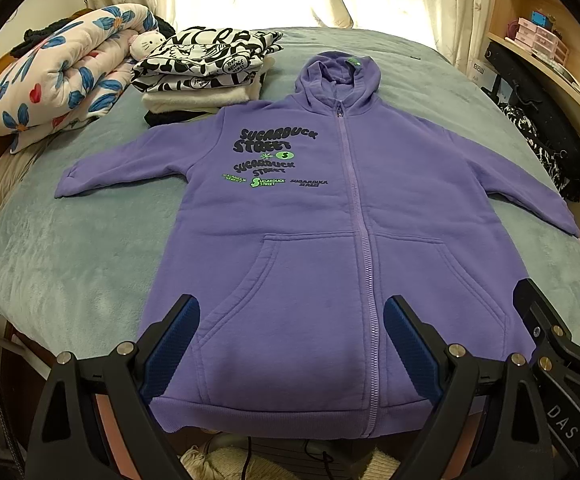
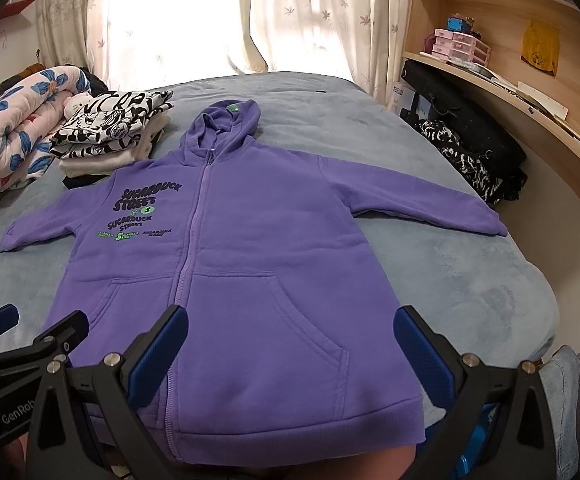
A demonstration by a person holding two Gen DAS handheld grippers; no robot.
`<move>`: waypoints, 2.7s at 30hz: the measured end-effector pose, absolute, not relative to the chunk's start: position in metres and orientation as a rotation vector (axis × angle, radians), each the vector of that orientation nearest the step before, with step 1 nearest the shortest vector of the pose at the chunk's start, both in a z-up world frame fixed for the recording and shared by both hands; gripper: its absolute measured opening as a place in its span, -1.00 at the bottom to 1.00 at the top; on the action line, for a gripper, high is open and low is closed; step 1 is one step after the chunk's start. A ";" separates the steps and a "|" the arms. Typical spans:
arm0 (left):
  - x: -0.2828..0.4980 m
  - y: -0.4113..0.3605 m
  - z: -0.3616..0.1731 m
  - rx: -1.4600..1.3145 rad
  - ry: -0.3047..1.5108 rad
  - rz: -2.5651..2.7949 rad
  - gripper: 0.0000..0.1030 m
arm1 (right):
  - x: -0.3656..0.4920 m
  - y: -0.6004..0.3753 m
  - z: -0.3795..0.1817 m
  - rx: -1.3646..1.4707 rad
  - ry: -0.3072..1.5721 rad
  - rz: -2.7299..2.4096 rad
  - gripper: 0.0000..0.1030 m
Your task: Fold large clothes
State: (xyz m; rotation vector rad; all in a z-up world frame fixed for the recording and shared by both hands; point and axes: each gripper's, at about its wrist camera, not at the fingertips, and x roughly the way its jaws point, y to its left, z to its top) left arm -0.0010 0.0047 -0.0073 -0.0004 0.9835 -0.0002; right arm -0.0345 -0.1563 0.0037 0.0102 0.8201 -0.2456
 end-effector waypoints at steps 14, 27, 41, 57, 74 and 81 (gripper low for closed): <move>-0.003 0.011 -0.008 0.002 0.985 0.002 0.79 | -0.033 -0.154 0.004 0.009 0.822 -0.246 1.00; 0.003 0.009 -0.005 0.007 0.998 0.001 0.79 | -0.032 -0.153 0.003 0.008 0.824 -0.247 1.00; 0.007 0.008 -0.007 0.009 1.018 -0.014 0.76 | -0.030 -0.148 -0.002 0.008 0.834 -0.251 1.00; 0.005 0.009 -0.007 0.002 1.016 -0.027 0.66 | -0.034 -0.147 0.002 0.015 0.832 -0.245 1.00; 0.001 0.009 -0.005 -0.012 1.009 -0.032 0.58 | -0.036 -0.144 0.007 0.017 0.835 -0.231 1.00; 0.001 0.010 -0.005 -0.010 1.015 -0.032 0.58 | -0.036 -0.145 0.006 0.019 0.841 -0.230 1.00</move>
